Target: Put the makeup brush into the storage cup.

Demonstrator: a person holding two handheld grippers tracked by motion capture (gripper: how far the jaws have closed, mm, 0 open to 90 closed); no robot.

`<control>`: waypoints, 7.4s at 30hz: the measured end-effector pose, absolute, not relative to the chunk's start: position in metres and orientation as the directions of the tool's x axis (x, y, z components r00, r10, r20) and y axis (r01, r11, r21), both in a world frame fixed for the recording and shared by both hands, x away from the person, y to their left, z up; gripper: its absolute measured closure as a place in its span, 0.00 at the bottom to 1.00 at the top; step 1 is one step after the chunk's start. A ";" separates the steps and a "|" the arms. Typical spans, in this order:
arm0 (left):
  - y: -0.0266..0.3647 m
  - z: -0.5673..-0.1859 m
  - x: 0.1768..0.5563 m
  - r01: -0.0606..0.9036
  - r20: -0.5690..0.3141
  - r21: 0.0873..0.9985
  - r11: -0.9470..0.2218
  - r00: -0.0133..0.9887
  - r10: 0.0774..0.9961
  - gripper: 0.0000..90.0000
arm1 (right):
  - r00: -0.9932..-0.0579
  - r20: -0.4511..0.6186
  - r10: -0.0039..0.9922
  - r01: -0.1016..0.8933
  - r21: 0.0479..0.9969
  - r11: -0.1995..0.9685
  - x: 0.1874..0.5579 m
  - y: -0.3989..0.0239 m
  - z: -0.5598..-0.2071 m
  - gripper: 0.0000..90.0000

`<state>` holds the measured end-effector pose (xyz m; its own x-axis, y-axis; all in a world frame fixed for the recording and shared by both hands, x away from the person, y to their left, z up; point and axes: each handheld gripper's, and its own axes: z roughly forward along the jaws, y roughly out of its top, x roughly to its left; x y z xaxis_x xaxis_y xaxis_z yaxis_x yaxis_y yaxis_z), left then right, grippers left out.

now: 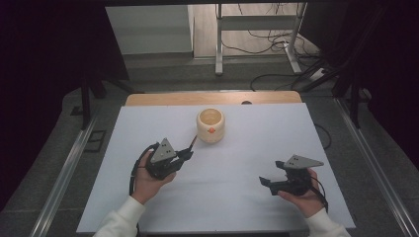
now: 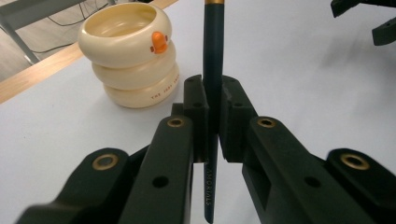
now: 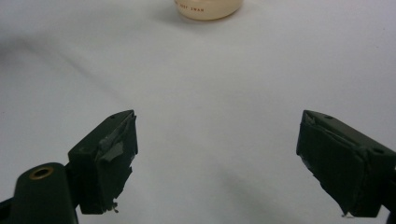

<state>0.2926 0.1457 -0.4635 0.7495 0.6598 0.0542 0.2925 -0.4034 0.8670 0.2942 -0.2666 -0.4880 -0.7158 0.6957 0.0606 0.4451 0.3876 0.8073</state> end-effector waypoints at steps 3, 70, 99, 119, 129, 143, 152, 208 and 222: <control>0.147 -0.463 0.296 0.298 0.044 0.870 -0.393 0.747 0.664 0.93 | -0.714 0.061 0.698 0.446 0.808 0.386 0.294 -0.267 -0.488 0.15; 0.121 -0.432 0.384 0.373 -0.118 0.900 -0.227 0.709 0.696 0.93 | -0.714 0.051 0.699 0.447 0.802 0.397 0.295 -0.267 -0.489 0.15; 0.109 -0.424 0.407 0.394 -0.164 0.903 -0.170 0.683 0.712 0.92 | -0.717 0.043 0.696 0.448 0.794 0.412 0.295 -0.265 -0.491 0.15; 0.099 -0.426 0.439 0.415 -0.168 0.897 -0.152 0.639 0.751 0.92 | -0.716 0.047 0.696 0.453 0.791 0.412 0.296 -0.266 -0.492 0.15; 0.096 -0.435 0.459 0.439 -0.210 0.892 -0.113 0.621 0.755 0.92 | -0.716 0.050 0.696 0.455 0.790 0.411 0.296 -0.266 -0.492 0.15; 0.089 -0.439 0.466 0.455 -0.234 0.885 -0.097 0.615 0.753 0.92 | -0.717 0.051 0.695 0.456 0.789 0.412 0.296 -0.267 -0.493 0.15; 0.086 -0.452 0.470 0.479 -0.246 0.872 -0.101 0.608 0.754 0.76 | -0.718 0.051 0.694 0.456 0.788 0.414 0.296 -0.267 -0.493 0.15; 0.131 -0.437 0.381 0.428 -0.147 0.871 -0.240 0.696 0.703 0.17 | -0.721 0.053 0.691 0.449 0.796 0.407 0.295 -0.267 -0.491 0.15; 0.157 -0.457 0.332 0.447 -0.152 0.861 -0.244 0.683 0.715 0.17 | -0.716 0.054 0.696 0.461 0.786 0.412 0.296 -0.267 -0.494 0.15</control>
<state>0.3323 0.1567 -0.4574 0.6827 0.7148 -0.1517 0.4467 -0.2440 0.8608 0.2957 -0.2668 -0.4943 -0.7157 0.6963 0.0544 0.4611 0.4125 0.7857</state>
